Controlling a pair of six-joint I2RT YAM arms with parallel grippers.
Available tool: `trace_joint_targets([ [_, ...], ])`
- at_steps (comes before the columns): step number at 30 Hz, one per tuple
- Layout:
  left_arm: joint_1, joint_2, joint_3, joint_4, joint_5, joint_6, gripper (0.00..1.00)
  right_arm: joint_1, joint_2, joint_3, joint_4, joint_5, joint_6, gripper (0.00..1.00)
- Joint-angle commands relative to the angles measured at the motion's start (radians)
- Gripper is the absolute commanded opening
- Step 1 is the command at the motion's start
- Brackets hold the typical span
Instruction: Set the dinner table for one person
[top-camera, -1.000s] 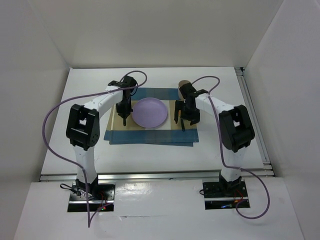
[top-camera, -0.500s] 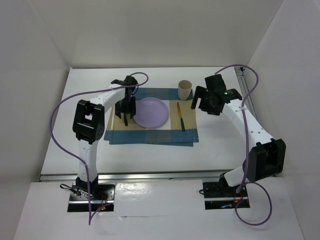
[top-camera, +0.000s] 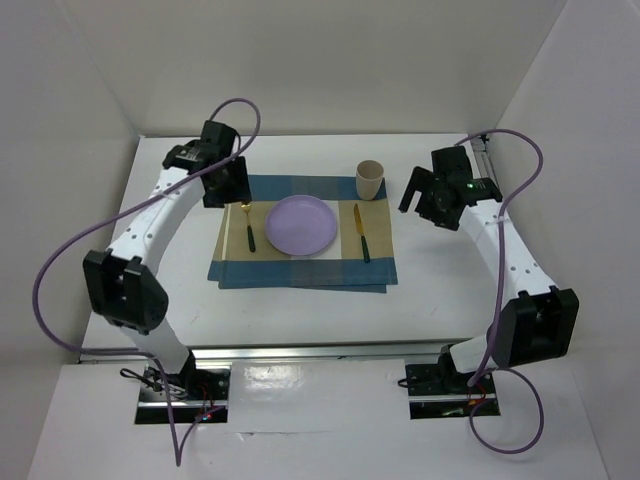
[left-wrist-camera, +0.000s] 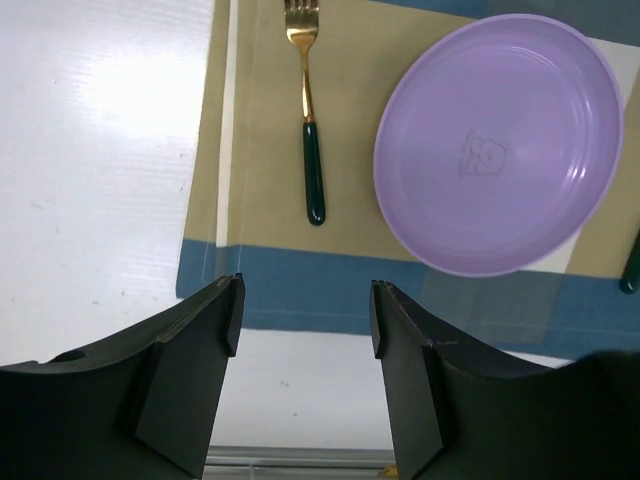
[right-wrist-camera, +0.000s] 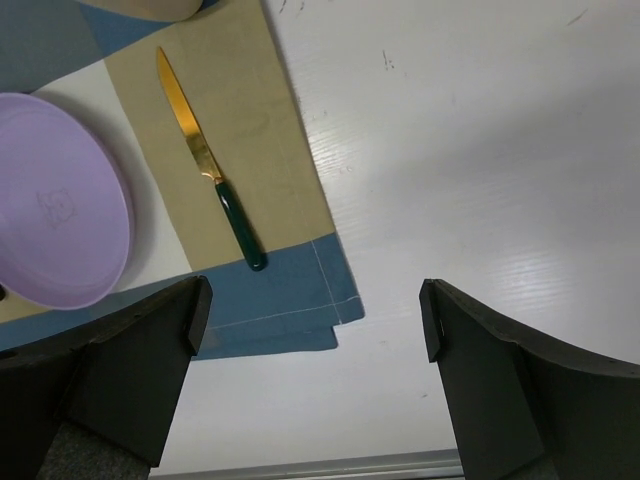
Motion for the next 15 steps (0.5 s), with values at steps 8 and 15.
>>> trace_joint_targets([
  [8,0.041,-0.389,-0.315,0.134,0.251,0.026,0.68,-0.034,-0.027,0.038,-0.001,0.080,0.013,1.00],
  [15,0.041,-0.636,-0.550,0.219,0.295,0.021,0.91,-0.052,-0.038,0.015,-0.001,0.102,0.004,1.00],
])
